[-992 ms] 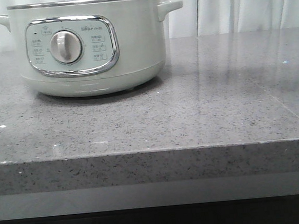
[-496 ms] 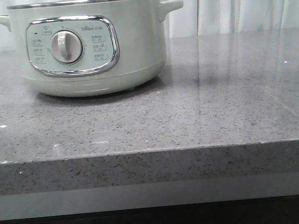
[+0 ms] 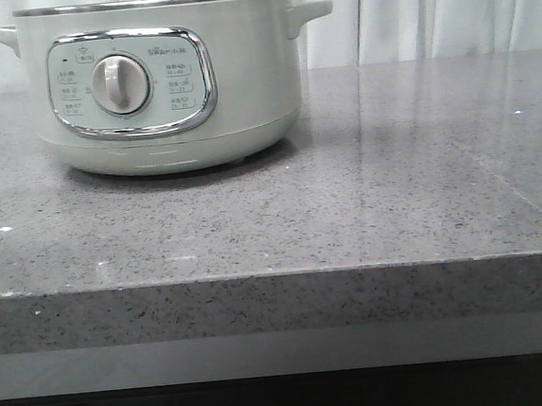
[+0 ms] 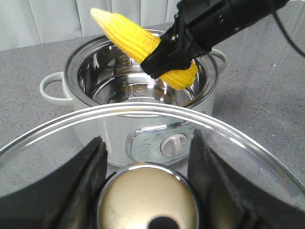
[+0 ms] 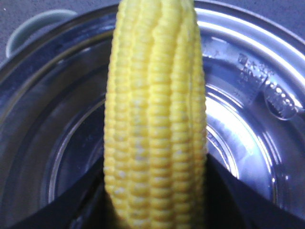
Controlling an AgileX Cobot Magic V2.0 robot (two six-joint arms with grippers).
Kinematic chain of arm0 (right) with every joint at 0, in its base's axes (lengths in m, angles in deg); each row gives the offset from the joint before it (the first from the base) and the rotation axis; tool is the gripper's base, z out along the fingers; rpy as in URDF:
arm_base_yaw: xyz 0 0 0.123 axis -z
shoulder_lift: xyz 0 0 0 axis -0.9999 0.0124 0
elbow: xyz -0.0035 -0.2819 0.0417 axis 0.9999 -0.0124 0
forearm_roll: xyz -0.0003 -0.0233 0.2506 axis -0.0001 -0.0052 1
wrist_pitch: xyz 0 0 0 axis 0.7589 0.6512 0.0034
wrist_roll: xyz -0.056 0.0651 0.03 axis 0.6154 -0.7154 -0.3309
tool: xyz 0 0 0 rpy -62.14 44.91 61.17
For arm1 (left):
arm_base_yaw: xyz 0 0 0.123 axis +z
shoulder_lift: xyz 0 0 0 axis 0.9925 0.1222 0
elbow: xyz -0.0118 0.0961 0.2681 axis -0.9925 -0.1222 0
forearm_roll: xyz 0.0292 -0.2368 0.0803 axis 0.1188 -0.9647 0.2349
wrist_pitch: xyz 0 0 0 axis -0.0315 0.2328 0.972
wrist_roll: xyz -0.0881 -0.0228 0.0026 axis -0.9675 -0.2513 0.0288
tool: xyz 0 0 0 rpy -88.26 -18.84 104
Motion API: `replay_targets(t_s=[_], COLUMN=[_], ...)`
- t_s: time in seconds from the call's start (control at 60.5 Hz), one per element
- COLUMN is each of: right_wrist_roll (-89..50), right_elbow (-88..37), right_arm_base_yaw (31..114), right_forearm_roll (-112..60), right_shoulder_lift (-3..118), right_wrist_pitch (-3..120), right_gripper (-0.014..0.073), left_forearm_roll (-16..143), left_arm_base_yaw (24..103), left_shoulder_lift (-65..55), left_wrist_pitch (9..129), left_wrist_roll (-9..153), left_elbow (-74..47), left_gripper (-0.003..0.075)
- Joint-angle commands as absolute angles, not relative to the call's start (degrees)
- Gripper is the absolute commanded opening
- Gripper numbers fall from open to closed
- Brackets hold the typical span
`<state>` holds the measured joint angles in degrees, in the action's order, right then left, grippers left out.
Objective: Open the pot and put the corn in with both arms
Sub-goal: 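Carry the corn cob over the open pot with the right gripper, then release the corn into the pot and withdraw the right gripper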
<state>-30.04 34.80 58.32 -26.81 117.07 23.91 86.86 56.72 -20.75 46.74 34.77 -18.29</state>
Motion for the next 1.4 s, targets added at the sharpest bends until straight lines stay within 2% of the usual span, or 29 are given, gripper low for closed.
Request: replay_targets(t_s=[0.0, 0.132, 0.298, 0.43, 0.694, 1.025, 1.388], right_wrist_roll=[-29.71, -29.71, -29.71, -29.71, -30.00, -31.90, -31.90], right_elbow=[36.90, 36.90, 36.90, 36.90, 36.90, 36.11, 16.35], right_arm_base_yaw=[58.31, 58.31, 58.31, 58.31, 58.31, 58.38, 58.38], right_forearm_roll=[-27.85, -28.96, -28.96, -28.91, -27.74, -27.53, -27.53], right_shoulder_lift=[114.41, 114.73, 114.73, 114.73, 112.99, 103.20, 83.95], right_wrist_pitch=[26.76, 26.42, 26.34, 26.30, 24.82, 14.79, 23.57], right_gripper=[0.0290, 0.0312, 0.0430, 0.0493, 0.0489, 0.0489, 0.0489], left_forearm_roll=[86.26, 86.26, 86.26, 86.26, 86.26, 86.26, 86.26], left_arm_base_yaw=[56.72, 56.72, 56.72, 56.72, 56.72, 56.72, 56.72], left_shoulder_lift=[-21.05, -21.05, -21.05, -21.05, -21.05, -21.05, -21.05], left_wrist_pitch=[54.79, 54.79, 54.79, 54.79, 54.79, 54.79, 54.79], left_wrist_roll=[34.47, 34.47, 34.47, 34.47, 34.47, 34.47, 34.47], left_elbow=[-16.34, -16.34, -16.34, -16.34, -16.34, -16.34, -16.34], left_gripper=[0.0207, 0.0207, 0.0207, 0.0207, 0.0207, 0.0207, 0.0207])
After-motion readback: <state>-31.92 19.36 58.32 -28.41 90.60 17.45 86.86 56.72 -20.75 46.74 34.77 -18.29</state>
